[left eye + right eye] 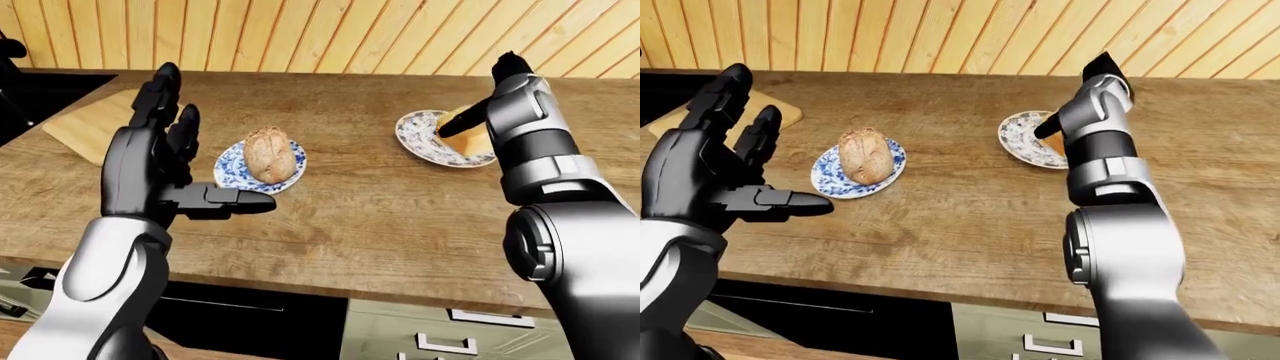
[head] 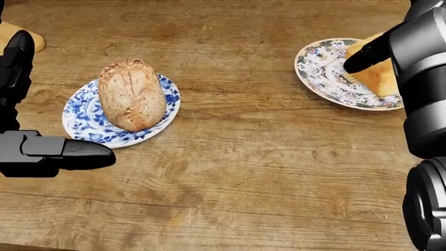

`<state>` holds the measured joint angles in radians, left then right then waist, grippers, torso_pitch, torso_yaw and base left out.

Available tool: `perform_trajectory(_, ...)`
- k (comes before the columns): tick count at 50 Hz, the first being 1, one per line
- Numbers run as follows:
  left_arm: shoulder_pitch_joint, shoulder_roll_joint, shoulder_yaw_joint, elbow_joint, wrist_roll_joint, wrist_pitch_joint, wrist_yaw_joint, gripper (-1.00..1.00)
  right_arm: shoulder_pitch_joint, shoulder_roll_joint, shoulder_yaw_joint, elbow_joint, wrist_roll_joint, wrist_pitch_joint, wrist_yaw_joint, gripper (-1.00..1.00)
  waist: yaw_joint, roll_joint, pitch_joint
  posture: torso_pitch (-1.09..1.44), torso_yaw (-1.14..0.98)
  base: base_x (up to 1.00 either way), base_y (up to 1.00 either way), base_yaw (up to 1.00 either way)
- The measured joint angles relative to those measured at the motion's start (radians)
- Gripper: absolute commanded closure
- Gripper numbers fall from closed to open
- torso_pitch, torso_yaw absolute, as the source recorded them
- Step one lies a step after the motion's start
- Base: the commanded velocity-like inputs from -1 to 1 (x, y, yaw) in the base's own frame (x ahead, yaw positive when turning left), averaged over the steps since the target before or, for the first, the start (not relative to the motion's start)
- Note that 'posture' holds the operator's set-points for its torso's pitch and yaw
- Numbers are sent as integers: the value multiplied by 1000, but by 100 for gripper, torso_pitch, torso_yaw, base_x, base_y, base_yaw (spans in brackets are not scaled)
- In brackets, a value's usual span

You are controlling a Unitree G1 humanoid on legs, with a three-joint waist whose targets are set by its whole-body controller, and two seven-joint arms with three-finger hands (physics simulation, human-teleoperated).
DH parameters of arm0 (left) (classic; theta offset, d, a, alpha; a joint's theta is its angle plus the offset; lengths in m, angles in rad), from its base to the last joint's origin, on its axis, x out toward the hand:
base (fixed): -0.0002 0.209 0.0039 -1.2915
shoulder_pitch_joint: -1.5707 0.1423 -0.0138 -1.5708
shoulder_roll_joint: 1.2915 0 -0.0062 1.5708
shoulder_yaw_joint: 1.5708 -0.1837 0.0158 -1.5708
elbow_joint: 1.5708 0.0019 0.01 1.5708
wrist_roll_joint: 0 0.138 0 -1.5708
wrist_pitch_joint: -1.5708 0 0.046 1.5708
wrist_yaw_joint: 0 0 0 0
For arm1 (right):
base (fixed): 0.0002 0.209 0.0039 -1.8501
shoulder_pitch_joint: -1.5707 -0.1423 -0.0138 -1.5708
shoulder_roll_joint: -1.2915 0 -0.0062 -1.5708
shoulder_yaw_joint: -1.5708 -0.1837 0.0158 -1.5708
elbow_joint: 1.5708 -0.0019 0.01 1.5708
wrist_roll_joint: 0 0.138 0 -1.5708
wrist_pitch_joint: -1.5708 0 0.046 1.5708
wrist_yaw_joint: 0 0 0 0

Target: Place all breads on the cutting board.

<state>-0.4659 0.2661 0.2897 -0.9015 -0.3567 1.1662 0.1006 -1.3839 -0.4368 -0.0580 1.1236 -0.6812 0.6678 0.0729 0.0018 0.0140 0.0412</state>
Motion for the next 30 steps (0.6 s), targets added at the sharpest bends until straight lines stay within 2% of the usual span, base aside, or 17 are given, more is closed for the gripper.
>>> perform_trajectory(14, 18, 4, 1, -6, -8, -15, -2, -100, 36, 15, 8, 23, -22, -14, 2, -99, 1, 2, -1, 0, 0, 0, 0, 0)
perform_trajectory(16, 19, 3, -3, -7, -6, -14, -2, -100, 38, 12, 6, 26, -26, -16, 0, -91, 1, 2, -1, 0, 0, 0, 0, 0)
perform_trajectory(17, 17, 2, -4, -8, -6, -12, -1, -100, 39, 11, 5, 28, -27, -16, -1, -80, 1, 2, -1, 0, 0, 0, 0, 0)
perform_trajectory(21, 17, 0, -7, -11, -5, -12, -3, -100, 35, 8, 2, 38, -30, -20, -10, -84, 0, 2, -2, 0, 0, 0, 0, 0)
perform_trajectory(26, 21, -1, 2, -22, -7, -8, -6, -100, 38, 7, 2, 56, -31, -27, -28, -67, 0, 1, -4, 0, 0, 0, 0, 0)
perform_trajectory(30, 20, 0, 14, -32, -13, -1, -8, -100, 48, 11, 8, 68, -36, -29, -39, -65, 0, 0, -5, 0, 0, 0, 0, 0)
